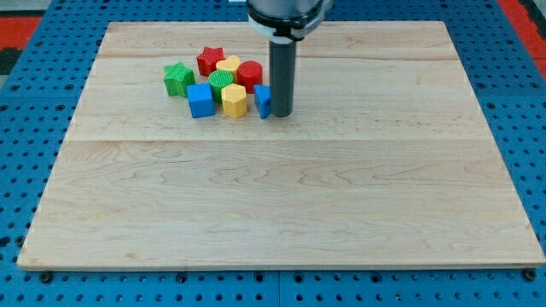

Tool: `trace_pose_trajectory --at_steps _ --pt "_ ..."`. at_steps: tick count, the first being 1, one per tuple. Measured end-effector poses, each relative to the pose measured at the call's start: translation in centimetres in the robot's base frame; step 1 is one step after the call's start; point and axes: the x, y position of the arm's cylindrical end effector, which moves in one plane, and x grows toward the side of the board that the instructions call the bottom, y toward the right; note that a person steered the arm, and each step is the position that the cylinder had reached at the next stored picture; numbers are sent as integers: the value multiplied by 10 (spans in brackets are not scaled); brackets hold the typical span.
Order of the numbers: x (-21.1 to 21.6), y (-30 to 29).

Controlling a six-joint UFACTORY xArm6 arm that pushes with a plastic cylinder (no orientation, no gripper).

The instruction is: Adjust the group of blocks at the left side of the board

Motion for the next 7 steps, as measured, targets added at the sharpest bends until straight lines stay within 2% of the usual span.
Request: trace_pose_trajectory --at_steps 2,3,4,5,6,7 --pt "-13 -27" --pt "-7 26" --pt "-62 75" --pt "-145 18" --pt "-179 -43" --pt "-172 -73"
